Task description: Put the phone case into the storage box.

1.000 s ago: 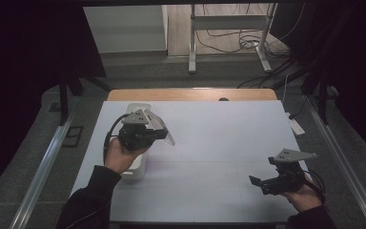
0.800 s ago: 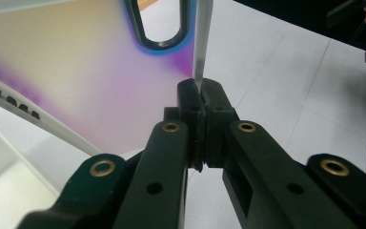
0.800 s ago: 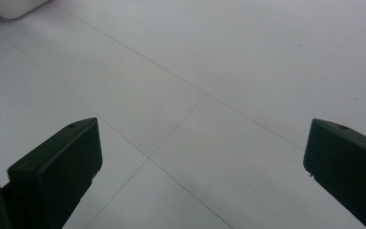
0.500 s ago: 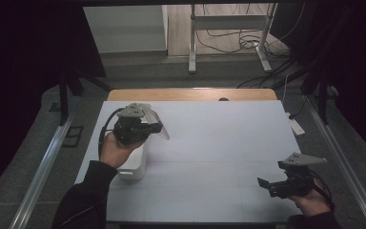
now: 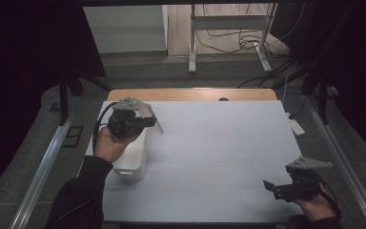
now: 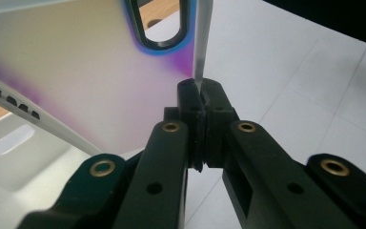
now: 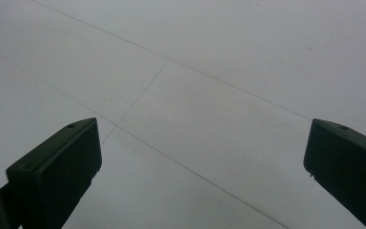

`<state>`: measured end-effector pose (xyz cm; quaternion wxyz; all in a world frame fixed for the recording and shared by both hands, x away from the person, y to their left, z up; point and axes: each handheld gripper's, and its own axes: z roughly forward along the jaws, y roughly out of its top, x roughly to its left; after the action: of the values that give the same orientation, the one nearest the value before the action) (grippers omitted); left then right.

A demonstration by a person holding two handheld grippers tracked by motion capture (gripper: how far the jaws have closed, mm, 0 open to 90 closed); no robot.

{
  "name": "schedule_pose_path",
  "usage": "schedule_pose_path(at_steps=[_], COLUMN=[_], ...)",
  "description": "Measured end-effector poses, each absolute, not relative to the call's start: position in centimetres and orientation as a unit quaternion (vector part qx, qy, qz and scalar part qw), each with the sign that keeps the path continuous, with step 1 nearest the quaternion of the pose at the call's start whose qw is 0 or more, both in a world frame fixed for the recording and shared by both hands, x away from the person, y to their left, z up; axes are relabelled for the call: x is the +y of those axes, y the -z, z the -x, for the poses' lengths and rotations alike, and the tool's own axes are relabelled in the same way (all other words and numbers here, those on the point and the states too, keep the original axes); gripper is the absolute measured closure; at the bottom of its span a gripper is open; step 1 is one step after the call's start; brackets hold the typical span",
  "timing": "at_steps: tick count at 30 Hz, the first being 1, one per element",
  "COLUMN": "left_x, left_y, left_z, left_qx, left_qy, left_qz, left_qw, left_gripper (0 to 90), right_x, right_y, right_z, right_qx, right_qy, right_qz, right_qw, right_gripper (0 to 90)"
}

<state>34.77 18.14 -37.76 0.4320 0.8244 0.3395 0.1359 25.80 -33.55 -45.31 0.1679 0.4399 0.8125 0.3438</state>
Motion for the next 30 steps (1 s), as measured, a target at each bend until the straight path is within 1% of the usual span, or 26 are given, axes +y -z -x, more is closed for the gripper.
schedule_pose_path(at_steps=[30], left_x=[21.0], left_y=[37.4], left_z=[-37.7], left_qx=[0.404], left_qy=[-0.171], left_qz=[-0.812], left_qw=[0.385], left_gripper=[88.0], right_x=[-34.5], right_y=[45.2], right_z=[-25.0], right_qx=[0.803], right_qy=[-0.338], right_qz=[-0.456], right_qw=[0.184], right_gripper=[0.0])
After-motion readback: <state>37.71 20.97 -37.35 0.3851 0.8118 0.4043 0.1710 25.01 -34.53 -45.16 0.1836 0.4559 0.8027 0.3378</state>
